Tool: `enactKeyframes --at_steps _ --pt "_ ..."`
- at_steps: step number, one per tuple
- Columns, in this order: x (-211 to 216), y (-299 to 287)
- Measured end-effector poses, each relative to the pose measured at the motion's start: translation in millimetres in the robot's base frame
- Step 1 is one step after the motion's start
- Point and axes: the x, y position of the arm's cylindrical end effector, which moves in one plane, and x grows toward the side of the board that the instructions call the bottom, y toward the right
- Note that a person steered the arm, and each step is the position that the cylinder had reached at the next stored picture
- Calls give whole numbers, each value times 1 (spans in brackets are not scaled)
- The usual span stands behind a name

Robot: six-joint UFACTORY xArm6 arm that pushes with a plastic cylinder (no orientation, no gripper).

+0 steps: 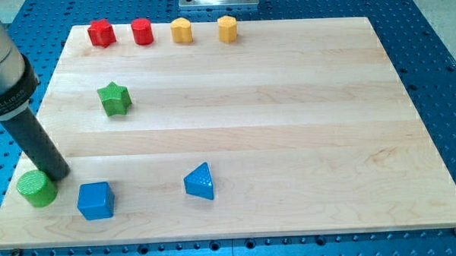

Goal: Place the green star right to the blue triangle

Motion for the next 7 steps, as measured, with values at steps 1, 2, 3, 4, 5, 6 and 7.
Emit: enactKeyframes --at_steps 1,2,3,4,5,6,7 --pt "2 -1" --pt "7 -1" --pt "15 -1" --pt "-24 -13" --pt "-94 -22" --pt "-110 37" --pt "-125 110"
